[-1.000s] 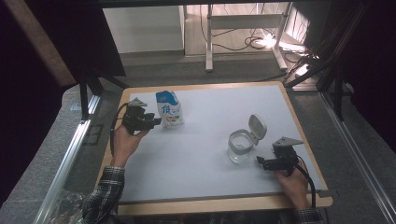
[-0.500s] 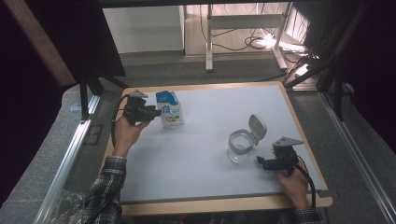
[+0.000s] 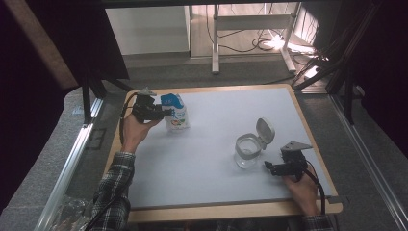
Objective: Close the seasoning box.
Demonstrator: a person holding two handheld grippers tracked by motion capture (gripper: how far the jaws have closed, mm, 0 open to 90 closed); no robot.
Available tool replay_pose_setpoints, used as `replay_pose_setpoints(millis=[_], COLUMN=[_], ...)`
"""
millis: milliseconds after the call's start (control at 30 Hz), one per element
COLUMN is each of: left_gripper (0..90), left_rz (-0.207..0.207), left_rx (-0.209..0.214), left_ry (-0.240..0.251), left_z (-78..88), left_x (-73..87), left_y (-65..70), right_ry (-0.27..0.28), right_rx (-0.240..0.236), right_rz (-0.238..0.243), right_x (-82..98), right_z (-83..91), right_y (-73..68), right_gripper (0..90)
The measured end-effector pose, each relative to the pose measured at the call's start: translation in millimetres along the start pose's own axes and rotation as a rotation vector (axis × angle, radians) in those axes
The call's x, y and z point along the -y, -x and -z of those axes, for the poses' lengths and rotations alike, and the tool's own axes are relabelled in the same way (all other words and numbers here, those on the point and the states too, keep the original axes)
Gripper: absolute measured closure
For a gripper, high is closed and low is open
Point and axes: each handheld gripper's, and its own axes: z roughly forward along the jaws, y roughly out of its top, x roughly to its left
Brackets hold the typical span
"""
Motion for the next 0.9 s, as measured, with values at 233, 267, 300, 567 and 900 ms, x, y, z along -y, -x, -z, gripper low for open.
replay_pose_setpoints(millis=[233, 267, 300, 567, 900], left_gripper=[66.4, 69.0, 72.1, 86.0, 90.0], left_rz=[-0.042, -0.044, -0.047, -0.081, -0.06], left_rx=[0.023, 0.017, 0.013, -0.022, 0.007], left_ry=[-0.008, -0.01, -0.011, -0.01, 0.02], left_z=[-8.3, -8.9, -9.2, -10.0, -7.0], left_x=[-4.1, -4.3, -4.5, -4.8, -1.1], left_y=[-0.1, 0.1, 0.5, 5.9, 4.9], right_ry=[0.0, 0.0, 0.0, 0.0, 0.0], right_rx=[0.0, 0.0, 0.0, 0.0, 0.0], right_rz=[0.0, 0.0, 0.0, 0.0, 0.0], right_x=[0.0, 0.0, 0.0, 0.0, 0.0], right_z=[0.0, 0.0, 0.0, 0.0, 0.0], right_y=[0.0, 0.0, 0.0, 0.1, 0.0], right_gripper=[13.1, 13.1, 13.1, 13.1, 13.1])
